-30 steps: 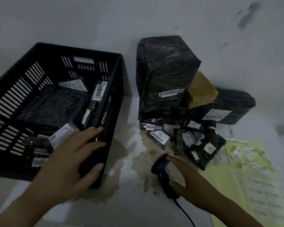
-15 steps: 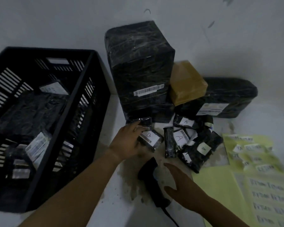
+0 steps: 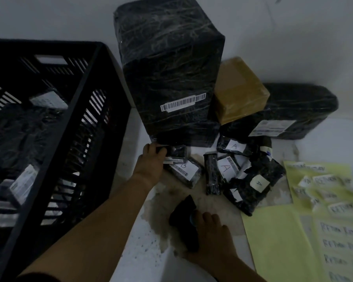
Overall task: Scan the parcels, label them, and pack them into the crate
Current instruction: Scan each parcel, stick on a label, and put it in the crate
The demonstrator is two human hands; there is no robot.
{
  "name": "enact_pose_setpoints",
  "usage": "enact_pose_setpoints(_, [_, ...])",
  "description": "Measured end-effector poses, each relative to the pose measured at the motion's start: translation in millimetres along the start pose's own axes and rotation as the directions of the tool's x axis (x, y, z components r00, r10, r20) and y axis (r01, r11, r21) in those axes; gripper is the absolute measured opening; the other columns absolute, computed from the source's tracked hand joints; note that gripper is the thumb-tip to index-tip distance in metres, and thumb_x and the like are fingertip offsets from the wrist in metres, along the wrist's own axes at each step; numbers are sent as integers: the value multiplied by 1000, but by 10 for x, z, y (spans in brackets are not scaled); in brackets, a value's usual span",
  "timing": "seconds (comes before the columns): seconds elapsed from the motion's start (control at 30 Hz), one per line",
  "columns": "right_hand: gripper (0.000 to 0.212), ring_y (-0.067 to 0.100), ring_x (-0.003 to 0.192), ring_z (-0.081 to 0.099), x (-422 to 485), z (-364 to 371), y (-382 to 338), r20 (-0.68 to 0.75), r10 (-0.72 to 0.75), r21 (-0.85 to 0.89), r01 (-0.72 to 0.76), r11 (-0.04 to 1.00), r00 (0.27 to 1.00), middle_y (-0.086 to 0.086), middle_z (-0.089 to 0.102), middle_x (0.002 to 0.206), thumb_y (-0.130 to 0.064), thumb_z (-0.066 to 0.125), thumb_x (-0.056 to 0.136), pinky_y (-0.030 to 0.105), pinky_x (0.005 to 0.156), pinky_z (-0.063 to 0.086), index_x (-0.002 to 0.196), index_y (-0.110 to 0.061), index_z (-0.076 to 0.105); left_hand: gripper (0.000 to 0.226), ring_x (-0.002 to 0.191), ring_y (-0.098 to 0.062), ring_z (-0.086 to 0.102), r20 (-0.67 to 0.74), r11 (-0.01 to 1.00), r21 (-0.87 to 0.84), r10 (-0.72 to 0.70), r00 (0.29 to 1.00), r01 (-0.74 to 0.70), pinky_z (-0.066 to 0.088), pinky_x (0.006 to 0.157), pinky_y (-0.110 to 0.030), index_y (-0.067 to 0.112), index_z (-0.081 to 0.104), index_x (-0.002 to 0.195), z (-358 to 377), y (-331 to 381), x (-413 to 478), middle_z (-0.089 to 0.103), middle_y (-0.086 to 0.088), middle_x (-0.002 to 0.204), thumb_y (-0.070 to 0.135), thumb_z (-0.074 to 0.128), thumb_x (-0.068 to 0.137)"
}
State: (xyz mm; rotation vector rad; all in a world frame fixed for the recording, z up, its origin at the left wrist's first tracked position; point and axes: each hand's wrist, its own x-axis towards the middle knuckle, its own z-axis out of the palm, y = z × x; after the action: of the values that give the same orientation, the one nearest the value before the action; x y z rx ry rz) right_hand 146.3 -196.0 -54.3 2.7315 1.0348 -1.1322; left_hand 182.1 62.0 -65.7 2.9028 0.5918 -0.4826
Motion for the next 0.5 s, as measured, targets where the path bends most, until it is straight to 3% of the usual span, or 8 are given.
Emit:
enact_pose_setpoints(0.07, [104, 25, 112, 43, 4, 19, -40, 14, 29, -2, -29, 1000, 999, -1, 42, 129, -81, 56, 67, 37, 81, 39, 147, -26, 18, 62, 144, -36, 27, 27, 1000, -28, -4, 1000, 5, 44, 105, -44, 16, 31, 153, 36, -9, -13, 24, -16, 160, 9, 52, 95])
enact_pose_setpoints(0.17, [103, 24, 113, 46, 1, -14, -55, 33, 38, 18, -39, 999, 999, -2, 45, 128, -77, 56, 69, 37, 86, 40, 149, -29, 14, 65, 130, -33, 43, 13, 999, 33, -5, 1000, 5, 43, 95, -41, 14, 26, 155, 48, -36, -71, 39, -14, 149, 9, 52, 95])
enact_pose_setpoints(0.27, [100, 24, 110, 49, -19, -62, -64, 24, 41, 27, -41, 999, 999, -2, 48, 124, -74, 56, 71, 36, 82, 39, 149, -30, 14, 58, 121, -32, 50, -33, 998, 64, -14, 999, 16, 41, 92, -41, 15, 30, 153, 54, -125, -164, 46, -11, 141, 14, 50, 98])
enact_pose_setpoints(0.43, [91, 22, 107, 55, -15, -23, -68, 20, 19, 37, -20, 999, 1000, 0, 54, 121, -57, 59, 82, 31, 77, 42, 153, -29, 9, 36, 111, -30, 57, -92, 996, -94, -13, 996, 4, 43, 87, -40, 20, 47, 134, 50, -219, -403, 53, -6, 132, 17, 51, 99])
enact_pose_setpoints(0.5, [89, 21, 111, 57, -59, 39, -37, 17, 12, 102, -14, 995, 1000, -1, 55, 125, -56, 55, 85, 29, 83, 47, 154, -31, 5, 29, 105, -30, 59, -107, 967, -255, -29, 994, 0, 46, 85, -39, 20, 52, 128, 58, -224, -532, 53, -4, 130, 20, 53, 99])
